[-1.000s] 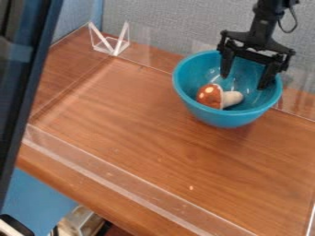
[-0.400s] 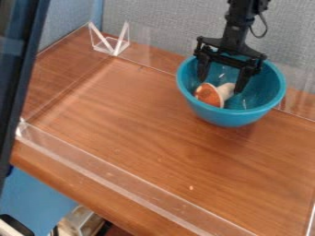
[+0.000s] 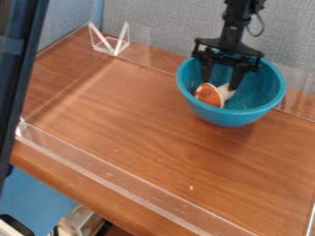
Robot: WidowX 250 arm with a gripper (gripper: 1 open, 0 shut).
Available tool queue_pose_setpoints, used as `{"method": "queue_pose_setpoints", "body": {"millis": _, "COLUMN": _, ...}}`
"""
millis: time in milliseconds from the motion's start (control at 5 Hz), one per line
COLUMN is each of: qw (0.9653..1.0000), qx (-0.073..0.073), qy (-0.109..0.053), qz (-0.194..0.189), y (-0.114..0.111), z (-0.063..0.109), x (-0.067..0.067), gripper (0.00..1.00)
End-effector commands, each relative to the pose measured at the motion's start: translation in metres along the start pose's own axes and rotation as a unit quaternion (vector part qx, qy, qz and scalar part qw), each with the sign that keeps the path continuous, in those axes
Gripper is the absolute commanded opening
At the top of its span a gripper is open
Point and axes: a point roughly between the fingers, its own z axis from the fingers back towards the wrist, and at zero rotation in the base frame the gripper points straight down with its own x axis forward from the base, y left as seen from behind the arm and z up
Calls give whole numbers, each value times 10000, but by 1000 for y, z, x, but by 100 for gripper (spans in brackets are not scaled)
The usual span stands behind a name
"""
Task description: Put the mushroom in the blue bowl
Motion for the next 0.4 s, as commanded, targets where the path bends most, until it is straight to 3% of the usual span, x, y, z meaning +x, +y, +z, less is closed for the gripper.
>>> {"method": "queue_pose_setpoints", "body": {"millis": 0, "qw": 9979, "qx": -118, "qy": -278, "qz": 581, "y": 15, "z": 9, "x": 11, "gripper": 0}}
{"method": "queue_pose_setpoints", "body": {"millis": 200, "qw": 9987, "qx": -125, "qy": -257, "qz": 428, "y": 18, "z": 9, "x": 7, "gripper": 0}}
